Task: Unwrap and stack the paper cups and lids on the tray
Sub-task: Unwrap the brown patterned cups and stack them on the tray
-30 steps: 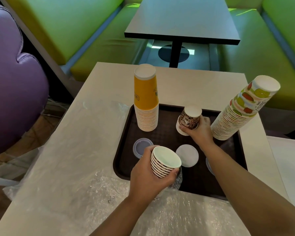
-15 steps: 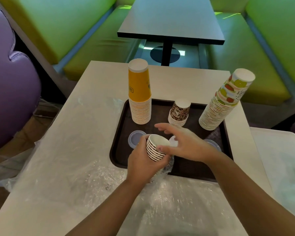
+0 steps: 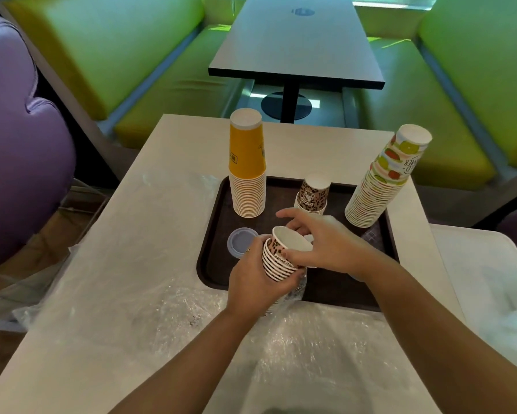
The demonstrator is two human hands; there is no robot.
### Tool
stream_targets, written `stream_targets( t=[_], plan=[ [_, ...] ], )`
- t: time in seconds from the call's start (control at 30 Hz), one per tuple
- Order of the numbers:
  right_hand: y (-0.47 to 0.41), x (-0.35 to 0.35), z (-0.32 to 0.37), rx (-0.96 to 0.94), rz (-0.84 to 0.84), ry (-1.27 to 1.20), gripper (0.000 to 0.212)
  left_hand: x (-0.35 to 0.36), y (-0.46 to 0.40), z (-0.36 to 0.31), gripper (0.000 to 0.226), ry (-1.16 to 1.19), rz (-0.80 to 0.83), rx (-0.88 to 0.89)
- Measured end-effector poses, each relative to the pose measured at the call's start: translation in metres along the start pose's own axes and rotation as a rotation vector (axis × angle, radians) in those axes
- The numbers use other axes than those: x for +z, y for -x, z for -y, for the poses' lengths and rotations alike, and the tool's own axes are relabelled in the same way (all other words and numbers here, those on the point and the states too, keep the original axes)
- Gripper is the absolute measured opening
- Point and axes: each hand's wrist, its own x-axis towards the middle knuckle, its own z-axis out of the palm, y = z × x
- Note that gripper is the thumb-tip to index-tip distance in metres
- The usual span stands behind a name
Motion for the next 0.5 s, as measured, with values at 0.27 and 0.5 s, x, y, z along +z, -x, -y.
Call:
stream_targets(
  t=[0.27, 0.5],
  plan=[
    [-0.0035, 0.0022, 0.0016, 0.016, 0.103, 0.097, 0.057, 0.0018, -0.0009, 0.001, 0.074, -0.042, 0.01, -0.005],
    [-0.0039, -0.0006, -0.0014, 0.038, 0.143, 0.12, 0.069, 0.0027, 0.0004, -0.0034, 0.076, -0.046, 0.035, 0.024]
  ],
)
